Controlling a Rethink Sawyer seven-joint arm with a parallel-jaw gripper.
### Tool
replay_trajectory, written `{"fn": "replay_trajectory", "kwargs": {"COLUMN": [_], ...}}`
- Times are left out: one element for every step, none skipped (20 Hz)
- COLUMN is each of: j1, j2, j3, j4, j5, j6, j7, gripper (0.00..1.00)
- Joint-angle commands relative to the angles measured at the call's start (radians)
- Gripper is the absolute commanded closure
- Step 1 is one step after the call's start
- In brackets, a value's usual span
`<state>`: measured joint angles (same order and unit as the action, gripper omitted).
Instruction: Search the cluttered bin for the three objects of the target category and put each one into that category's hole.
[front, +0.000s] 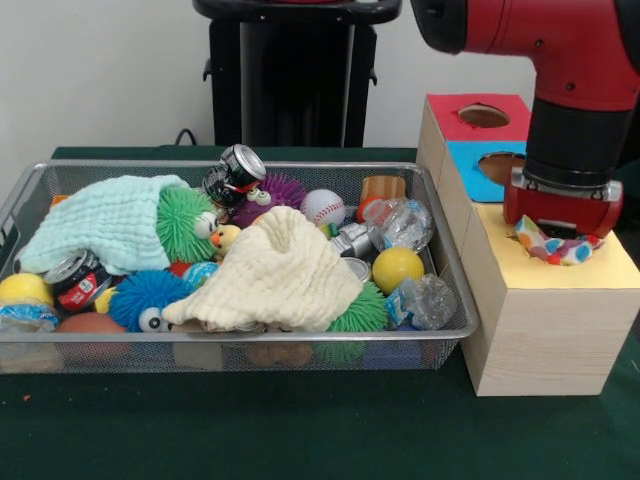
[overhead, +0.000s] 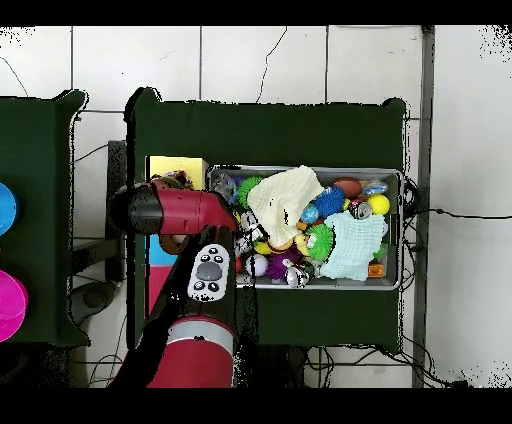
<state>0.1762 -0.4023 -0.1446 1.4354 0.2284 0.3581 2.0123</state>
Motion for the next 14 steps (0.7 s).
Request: {"fn": "replay_trajectory", "kwargs": {"j1": [0.046,0.046,0.056,0.063,0.071,0.072,0.081,0.084,0.085,0.087,0.068,0.063,0.033,0.041], "j2": [0.161,0.162,0.180,0.189,0.202,0.207,0.218,0.222,0.229,0.236,0.236,0.237,0.232,0.235], "j3": [0.040,0.034,0.016,0.006,-0.008,-0.013,-0.027,-0.032,-0.032,-0.033,-0.005,0.004,0.052,0.040], "j4": [-0.051,-0.045,-0.051,-0.053,-0.057,-0.061,-0.067,-0.067,-0.064,-0.061,-0.051,-0.045,-0.025,-0.029], "j5": [0.053,0.061,0.074,0.085,0.099,0.110,0.126,0.138,0.157,0.176,0.197,0.211,0.227,0.224], "j6": [-0.007,-0.003,-0.014,-0.018,-0.023,-0.014,0.000,0.010,0.022,0.035,0.068,0.068,0.077,0.058], "j7": [0.221,0.234,0.257,0.268,0.285,0.288,0.305,0.310,0.321,0.333,0.326,0.321,0.292,0.280], "gripper": [1.00,1.00,1.00,1.00,1.00,1.00,1.00,1.00,1.00,1.00,1.00,1.00,1.00,1.00]}}
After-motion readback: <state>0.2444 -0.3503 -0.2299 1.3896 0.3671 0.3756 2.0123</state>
